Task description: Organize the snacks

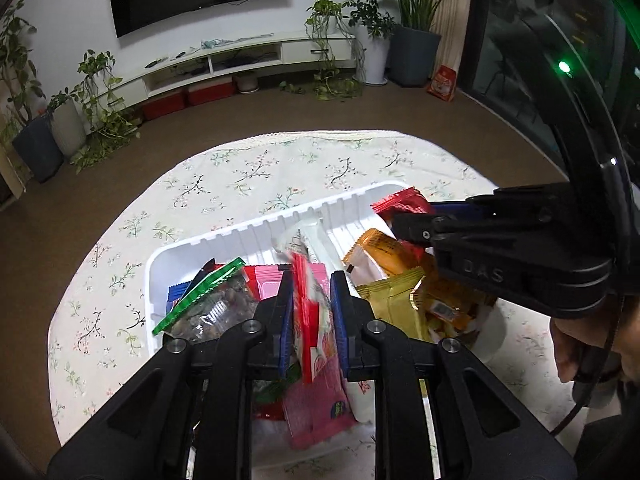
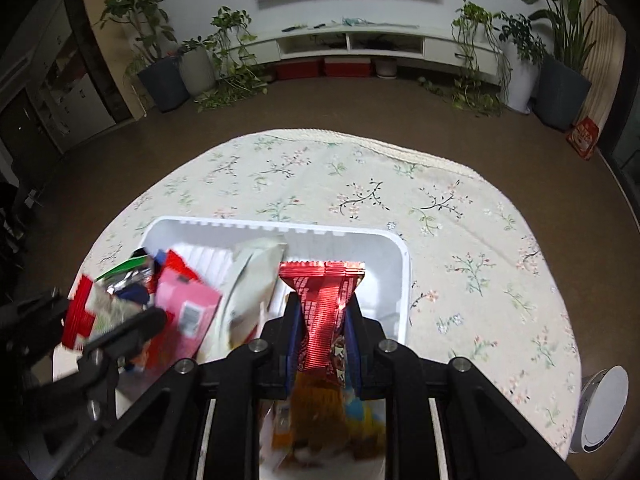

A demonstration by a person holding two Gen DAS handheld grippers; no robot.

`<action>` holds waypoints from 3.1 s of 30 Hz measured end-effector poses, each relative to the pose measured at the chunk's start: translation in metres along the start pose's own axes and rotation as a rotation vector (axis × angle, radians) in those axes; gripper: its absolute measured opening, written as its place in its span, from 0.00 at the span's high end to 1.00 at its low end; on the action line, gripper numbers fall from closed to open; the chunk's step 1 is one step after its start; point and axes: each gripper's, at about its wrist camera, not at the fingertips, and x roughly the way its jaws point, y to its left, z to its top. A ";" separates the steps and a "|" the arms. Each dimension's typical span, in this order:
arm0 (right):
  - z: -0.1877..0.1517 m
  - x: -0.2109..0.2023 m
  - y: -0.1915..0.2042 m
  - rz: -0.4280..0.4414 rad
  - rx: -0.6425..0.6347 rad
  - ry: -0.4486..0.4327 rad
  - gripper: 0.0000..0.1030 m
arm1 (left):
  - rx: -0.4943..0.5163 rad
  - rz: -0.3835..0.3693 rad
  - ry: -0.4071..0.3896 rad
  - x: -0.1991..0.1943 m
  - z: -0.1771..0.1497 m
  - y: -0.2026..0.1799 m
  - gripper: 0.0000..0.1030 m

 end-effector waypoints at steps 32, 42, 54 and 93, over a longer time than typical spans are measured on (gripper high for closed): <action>-0.013 -0.050 -0.017 0.012 0.081 -0.155 0.25 | -0.065 0.145 -0.240 -0.087 -0.030 0.003 0.00; -0.104 -0.154 0.008 0.036 0.095 -0.342 0.05 | -0.083 0.109 -0.296 -0.186 -0.127 -0.029 0.00; -0.222 -0.229 0.076 -0.099 -0.009 -0.464 0.03 | -0.372 0.139 -0.293 -0.256 -0.218 -0.032 0.00; -0.269 -0.235 0.086 -0.213 0.034 -0.345 0.03 | -0.329 0.267 -0.179 -0.264 -0.235 -0.059 0.00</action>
